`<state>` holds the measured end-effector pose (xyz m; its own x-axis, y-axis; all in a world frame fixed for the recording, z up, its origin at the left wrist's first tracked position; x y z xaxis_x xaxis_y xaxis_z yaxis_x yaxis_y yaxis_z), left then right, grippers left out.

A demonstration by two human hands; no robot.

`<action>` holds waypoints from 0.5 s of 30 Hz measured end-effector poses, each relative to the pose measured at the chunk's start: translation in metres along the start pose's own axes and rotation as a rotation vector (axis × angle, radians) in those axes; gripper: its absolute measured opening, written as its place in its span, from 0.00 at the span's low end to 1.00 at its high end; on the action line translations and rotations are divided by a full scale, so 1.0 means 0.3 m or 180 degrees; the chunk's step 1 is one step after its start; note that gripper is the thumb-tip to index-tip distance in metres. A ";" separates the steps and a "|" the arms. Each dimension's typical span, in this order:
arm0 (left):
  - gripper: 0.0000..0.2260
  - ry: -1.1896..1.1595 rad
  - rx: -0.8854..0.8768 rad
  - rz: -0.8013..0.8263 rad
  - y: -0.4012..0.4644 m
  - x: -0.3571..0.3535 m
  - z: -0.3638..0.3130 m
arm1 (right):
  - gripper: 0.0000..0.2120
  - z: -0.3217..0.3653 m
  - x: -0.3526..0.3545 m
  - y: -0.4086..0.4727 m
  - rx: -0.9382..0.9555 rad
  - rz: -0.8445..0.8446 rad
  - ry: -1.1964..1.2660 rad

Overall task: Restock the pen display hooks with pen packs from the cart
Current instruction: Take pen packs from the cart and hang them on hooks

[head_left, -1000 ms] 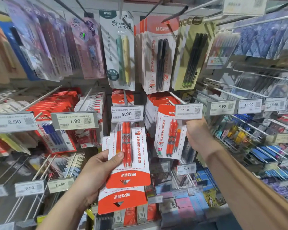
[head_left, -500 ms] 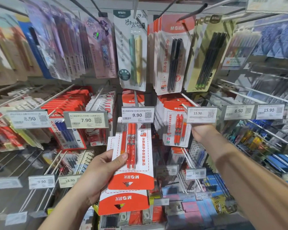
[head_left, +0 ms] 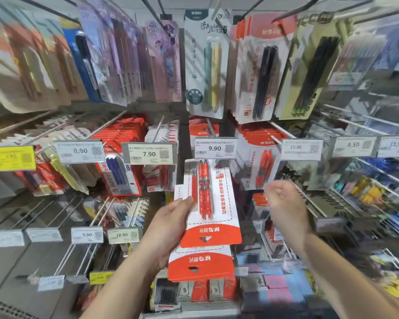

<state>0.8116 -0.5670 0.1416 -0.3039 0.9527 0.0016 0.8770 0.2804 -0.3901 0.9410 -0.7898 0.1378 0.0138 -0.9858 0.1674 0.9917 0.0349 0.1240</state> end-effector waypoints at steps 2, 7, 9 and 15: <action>0.15 0.0081 -0.0001 0.0036 0.002 -0.020 0.011 | 0.14 -0.015 -0.024 -0.092 -0.0620 0.0537 0.0358; 0.16 0.0217 -0.0082 0.0123 -0.001 -0.083 0.042 | 0.16 0.004 -0.022 -0.253 -0.0993 0.1968 0.0285; 0.16 0.0223 -0.0111 0.0228 -0.004 -0.107 0.051 | 0.08 0.007 -0.008 -0.275 -0.1075 0.2091 0.0488; 0.15 0.0374 -0.0388 0.0242 -0.022 -0.147 0.060 | 0.07 -0.019 0.089 -0.283 -0.0978 0.1341 0.0791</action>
<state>0.8125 -0.6131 0.1277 -0.1959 0.9768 0.0866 0.9366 0.2125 -0.2787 0.8579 -0.8202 0.1262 0.4085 -0.9074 -0.0985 0.8852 0.4202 -0.1995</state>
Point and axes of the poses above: each hand's wrist, its own y-axis towards the middle knuckle, its own x-axis out of the back of the hand, z = x × y, the point moved 3 cm from there along y, towards the middle knuckle, and after that the axes turned 15 degrees about y, right-handed, at the moved point
